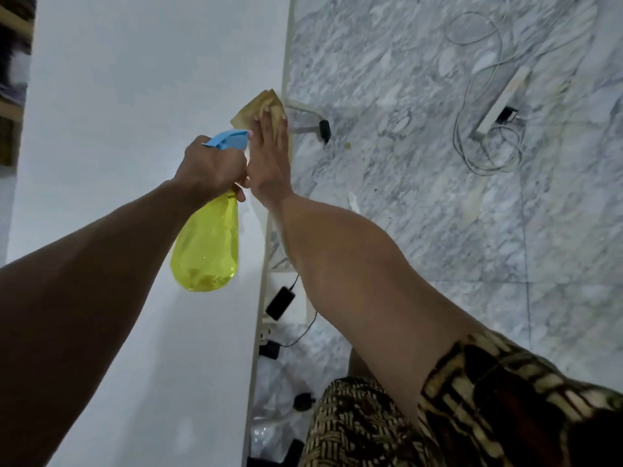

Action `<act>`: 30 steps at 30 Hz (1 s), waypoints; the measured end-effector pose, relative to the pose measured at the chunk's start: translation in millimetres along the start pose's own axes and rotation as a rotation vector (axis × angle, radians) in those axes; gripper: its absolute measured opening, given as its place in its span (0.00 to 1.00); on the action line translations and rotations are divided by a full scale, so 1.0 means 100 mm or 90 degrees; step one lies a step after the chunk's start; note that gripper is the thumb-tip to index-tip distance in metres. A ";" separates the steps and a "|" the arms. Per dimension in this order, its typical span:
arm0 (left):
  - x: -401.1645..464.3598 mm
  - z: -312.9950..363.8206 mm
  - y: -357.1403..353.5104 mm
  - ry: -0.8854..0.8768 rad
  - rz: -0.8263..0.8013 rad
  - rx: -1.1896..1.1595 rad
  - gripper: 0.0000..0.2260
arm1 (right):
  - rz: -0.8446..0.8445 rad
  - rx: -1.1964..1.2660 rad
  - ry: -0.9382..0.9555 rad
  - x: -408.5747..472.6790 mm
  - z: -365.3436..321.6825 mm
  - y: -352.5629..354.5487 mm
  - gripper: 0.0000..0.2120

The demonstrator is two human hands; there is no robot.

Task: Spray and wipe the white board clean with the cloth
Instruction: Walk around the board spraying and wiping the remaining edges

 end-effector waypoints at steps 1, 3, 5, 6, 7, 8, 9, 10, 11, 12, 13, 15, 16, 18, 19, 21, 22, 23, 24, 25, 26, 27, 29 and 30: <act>-0.04 -0.05 -0.01 0.004 0.000 -0.010 0.19 | 0.003 -0.005 -0.010 -0.11 -0.02 0.04 0.41; -0.20 -0.14 -0.02 0.018 0.005 -0.020 0.21 | 0.010 -0.024 0.014 -0.40 -0.05 0.02 0.40; -0.35 -0.23 -0.02 0.029 0.016 -0.018 0.23 | -0.021 -0.043 0.031 -0.61 -0.10 0.04 0.40; -0.40 -0.27 -0.02 0.036 0.021 -0.024 0.23 | -0.044 -0.043 0.030 -0.64 -0.11 0.06 0.41; -0.46 -0.31 -0.03 0.040 0.023 -0.032 0.21 | -0.062 -0.038 0.024 -0.68 -0.11 0.10 0.40; -0.53 -0.35 -0.04 0.041 0.025 -0.036 0.18 | -0.070 -0.037 0.016 -0.75 -0.11 0.13 0.39; -0.58 -0.39 -0.04 0.041 0.029 -0.038 0.16 | -0.075 -0.037 0.024 -0.82 -0.11 0.16 0.36; -0.63 -0.45 -0.03 0.045 0.036 -0.042 0.16 | -0.079 -0.027 0.037 -0.90 -0.12 0.18 0.34; -0.66 -0.50 -0.02 0.049 0.040 -0.045 0.15 | -0.082 -0.003 0.042 -0.96 -0.13 0.21 0.32; -0.71 -0.56 -0.01 0.052 0.042 -0.046 0.15 | -0.078 0.013 0.046 -1.04 -0.13 0.23 0.32; -0.77 -0.60 0.01 0.051 0.043 -0.046 0.15 | -0.067 0.020 0.045 -1.14 -0.15 0.25 0.32; -0.86 -0.68 0.03 0.048 0.041 -0.047 0.14 | -0.036 0.021 0.046 -1.29 -0.15 0.24 0.31; -0.91 -0.72 0.05 0.044 0.040 -0.047 0.14 | -0.027 0.035 0.045 -1.35 -0.17 0.22 0.31; -1.02 -0.86 0.08 0.036 0.035 -0.042 0.15 | -0.023 0.052 0.035 -1.53 -0.21 0.17 0.29; -1.05 -0.91 0.09 0.034 0.034 -0.036 0.15 | -0.014 0.044 0.032 -1.59 -0.22 0.15 0.28; -1.17 -1.05 0.13 0.034 0.028 -0.028 0.17 | 0.008 0.032 0.030 -1.76 -0.25 0.11 0.28; -1.24 -1.14 0.14 0.033 0.022 -0.024 0.17 | 0.009 0.031 0.030 -1.86 -0.26 0.09 0.28; -1.31 -1.22 0.15 0.030 0.012 -0.022 0.18 | 0.008 0.025 0.030 -1.95 -0.28 0.08 0.28; -1.40 -1.30 0.17 0.024 0.001 -0.027 0.19 | 0.010 0.020 0.027 -2.06 -0.31 0.09 0.29; -1.48 -1.37 0.18 0.020 -0.007 -0.032 0.20 | 0.008 0.024 0.015 -2.15 -0.34 0.10 0.30; -1.52 -1.43 0.20 0.019 -0.010 -0.032 0.20 | 0.003 0.037 0.004 -2.21 -0.36 0.11 0.32; -1.57 -1.50 0.21 0.017 -0.011 -0.028 0.21 | 0.002 0.050 -0.005 -2.29 -0.39 0.11 0.34; -1.68 -1.61 0.26 0.013 -0.015 -0.020 0.23 | 0.012 0.046 -0.014 -2.50 -0.43 0.07 0.35; -1.73 -1.66 0.27 0.011 -0.014 -0.018 0.24 | 0.025 0.044 -0.010 -2.59 -0.45 0.04 0.34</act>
Point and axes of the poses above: each hand's wrist, its own x-axis towards the middle knuckle, its own y-axis out of the back of the hand, z = x × y, the point moved 2 cm from there along x, towards the middle knuckle, and after that the axes turned 3 degrees about z, right-handed, at the moved point
